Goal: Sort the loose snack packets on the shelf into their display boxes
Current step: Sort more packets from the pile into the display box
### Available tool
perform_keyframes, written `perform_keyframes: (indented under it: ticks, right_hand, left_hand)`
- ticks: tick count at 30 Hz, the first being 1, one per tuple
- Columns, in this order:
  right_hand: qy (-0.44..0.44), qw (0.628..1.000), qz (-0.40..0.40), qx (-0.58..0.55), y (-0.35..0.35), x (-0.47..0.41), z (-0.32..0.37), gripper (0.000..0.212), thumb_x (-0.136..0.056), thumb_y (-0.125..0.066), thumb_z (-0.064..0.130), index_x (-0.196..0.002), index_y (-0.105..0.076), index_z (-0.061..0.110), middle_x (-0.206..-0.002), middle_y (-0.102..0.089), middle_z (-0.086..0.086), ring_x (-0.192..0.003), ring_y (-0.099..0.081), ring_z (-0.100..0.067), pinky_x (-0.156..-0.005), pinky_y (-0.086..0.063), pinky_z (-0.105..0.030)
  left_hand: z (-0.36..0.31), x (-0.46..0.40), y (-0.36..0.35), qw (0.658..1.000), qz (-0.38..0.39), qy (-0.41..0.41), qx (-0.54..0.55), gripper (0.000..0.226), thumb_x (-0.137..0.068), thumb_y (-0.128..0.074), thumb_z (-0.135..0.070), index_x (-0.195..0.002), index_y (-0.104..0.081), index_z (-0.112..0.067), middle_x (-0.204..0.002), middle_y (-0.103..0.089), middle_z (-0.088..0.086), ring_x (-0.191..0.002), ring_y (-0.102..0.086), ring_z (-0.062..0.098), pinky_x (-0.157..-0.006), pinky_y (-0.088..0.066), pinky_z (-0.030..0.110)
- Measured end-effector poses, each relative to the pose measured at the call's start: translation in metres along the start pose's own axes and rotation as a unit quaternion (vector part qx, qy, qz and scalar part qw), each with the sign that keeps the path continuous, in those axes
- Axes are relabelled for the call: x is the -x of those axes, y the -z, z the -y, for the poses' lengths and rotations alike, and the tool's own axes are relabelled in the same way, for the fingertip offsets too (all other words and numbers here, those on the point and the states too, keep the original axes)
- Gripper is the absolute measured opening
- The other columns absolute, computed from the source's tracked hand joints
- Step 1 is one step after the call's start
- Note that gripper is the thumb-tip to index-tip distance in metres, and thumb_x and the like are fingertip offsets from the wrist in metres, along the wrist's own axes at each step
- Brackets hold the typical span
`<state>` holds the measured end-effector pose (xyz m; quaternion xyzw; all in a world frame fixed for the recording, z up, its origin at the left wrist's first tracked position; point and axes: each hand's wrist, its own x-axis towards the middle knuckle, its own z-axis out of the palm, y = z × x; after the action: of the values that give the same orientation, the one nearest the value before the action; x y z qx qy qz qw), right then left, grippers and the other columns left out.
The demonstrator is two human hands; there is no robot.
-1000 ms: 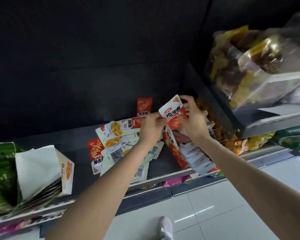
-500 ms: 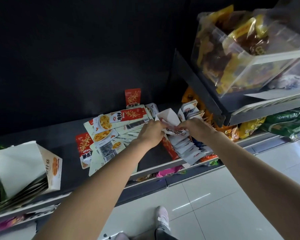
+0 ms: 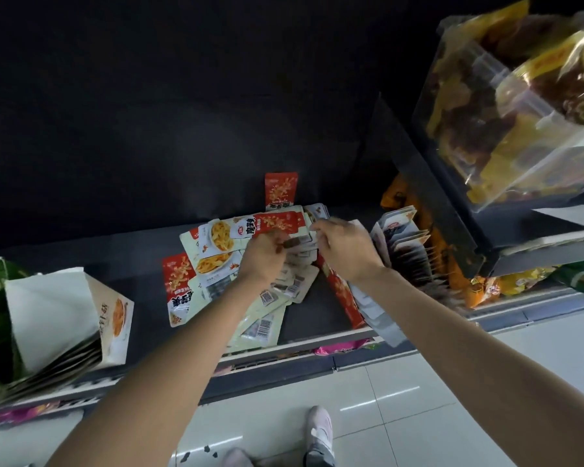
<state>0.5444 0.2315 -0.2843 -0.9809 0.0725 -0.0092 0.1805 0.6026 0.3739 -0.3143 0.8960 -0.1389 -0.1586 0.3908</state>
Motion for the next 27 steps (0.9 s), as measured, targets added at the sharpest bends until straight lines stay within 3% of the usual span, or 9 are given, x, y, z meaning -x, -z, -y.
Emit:
perform_keyframes:
  ticks: [3, 6, 10, 13, 15, 17, 19, 23, 27]
  right_hand:
    - [-0.007, 0.995, 0.099, -0.015, -0.031, -0.033, 0.019, 0.04, -0.094, -0.041, 0.015, -0.135, -0.043, 0.015, -0.135, -0.047, -0.011, -0.123, -0.047, -0.031, -0.097, -0.045, -0.042]
    - [-0.02, 0.988, 0.15, 0.023, -0.071, -0.067, 0.026, 0.061, -0.093, -0.05, 0.024, -0.147, -0.022, 0.016, -0.154, -0.022, -0.008, -0.14, -0.026, -0.029, -0.114, -0.025, -0.046]
    - [-0.044, 0.979, 0.2, 0.014, -0.111, -0.095, 0.021, 0.09, -0.085, -0.064, 0.022, -0.15, -0.002, 0.023, -0.157, 0.018, -0.001, -0.147, 0.008, -0.025, -0.118, -0.012, -0.05]
    - [-0.046, 0.983, 0.166, 0.058, -0.116, -0.09, 0.03, 0.076, -0.083, -0.067, 0.014, -0.147, -0.025, 0.017, -0.151, -0.032, -0.012, -0.141, -0.028, -0.027, -0.115, -0.024, -0.04]
    - [-0.023, 0.984, 0.113, 0.139, -0.111, -0.076, 0.039, 0.044, -0.087, -0.06, 0.006, -0.129, -0.052, 0.013, -0.12, -0.063, -0.012, -0.112, -0.059, -0.027, -0.089, -0.049, -0.034]
    - [0.035, 0.969, 0.101, 0.224, -0.11, -0.058, 0.045, 0.03, -0.088, -0.05, -0.004, -0.114, -0.061, 0.008, -0.105, -0.067, -0.012, -0.095, -0.065, -0.027, -0.068, -0.048, -0.032]
    - [0.068, 0.969, 0.087, 0.222, -0.112, -0.044, 0.046, 0.025, -0.088, -0.047, -0.003, -0.104, -0.064, 0.007, -0.101, -0.068, -0.012, -0.09, -0.065, -0.029, -0.067, -0.047, -0.033]
    - [0.039, 0.997, 0.033, 0.064, -0.098, -0.029, 0.052, 0.022, -0.091, -0.048, 0.011, -0.093, -0.07, 0.013, -0.088, -0.069, -0.013, -0.08, -0.065, -0.03, -0.062, -0.044, -0.031]
    - [0.063, 0.995, 0.033, -0.073, -0.069, -0.005, 0.054, 0.019, -0.087, -0.057, 0.017, -0.098, -0.072, 0.017, -0.1, -0.071, -0.007, -0.087, -0.067, -0.028, -0.078, -0.055, -0.038]
  left_hand:
    - [0.028, -0.012, 0.015, 0.998, -0.007, 0.035, -0.055, 0.039, -0.09, -0.05, -0.008, -0.129, -0.051, -0.008, -0.13, -0.056, 0.015, -0.118, -0.054, 0.03, -0.095, -0.042, 0.031]
    - [0.069, -0.027, 0.022, 0.985, 0.048, 0.099, -0.133, 0.059, -0.09, -0.051, -0.013, -0.144, -0.03, -0.014, -0.15, -0.032, 0.012, -0.136, -0.035, 0.029, -0.11, -0.032, 0.036]
    - [0.103, -0.026, 0.027, 0.98, 0.101, 0.148, -0.086, 0.059, -0.092, -0.052, -0.019, -0.145, -0.027, -0.015, -0.143, -0.044, 0.016, -0.125, -0.049, 0.033, -0.103, -0.041, 0.035]
    - [0.11, -0.019, 0.027, 0.986, 0.08, 0.14, -0.051, 0.049, -0.093, -0.051, -0.016, -0.14, -0.038, -0.012, -0.138, -0.049, 0.011, -0.125, -0.048, 0.029, -0.098, -0.038, 0.025]
    - [0.113, -0.014, 0.026, 0.984, 0.048, 0.169, 0.031, 0.043, -0.091, -0.053, -0.012, -0.134, -0.047, -0.01, -0.134, -0.054, 0.008, -0.123, -0.051, 0.026, -0.099, -0.04, 0.027]
    - [0.114, -0.012, 0.022, 0.975, 0.01, 0.201, 0.09, 0.033, -0.092, -0.054, -0.013, -0.124, -0.056, -0.006, -0.121, -0.06, 0.007, -0.111, -0.057, 0.024, -0.085, -0.049, 0.029]
    - [0.108, -0.01, 0.02, 0.968, 0.001, 0.221, 0.119, 0.026, -0.093, -0.052, -0.018, -0.109, -0.063, -0.001, -0.104, -0.062, 0.011, -0.093, -0.061, 0.026, -0.067, -0.053, 0.029]
    - [0.096, -0.011, 0.015, 0.923, -0.033, 0.277, 0.265, 0.031, -0.078, -0.065, -0.041, -0.069, -0.062, -0.011, -0.096, -0.069, 0.023, -0.09, -0.067, 0.036, -0.088, -0.053, 0.048]
    - [0.061, -0.005, 0.029, 0.939, -0.106, 0.224, 0.24, 0.024, -0.085, -0.066, -0.026, -0.07, -0.061, -0.007, -0.083, -0.068, 0.013, -0.078, -0.066, 0.025, -0.079, -0.055, 0.041]
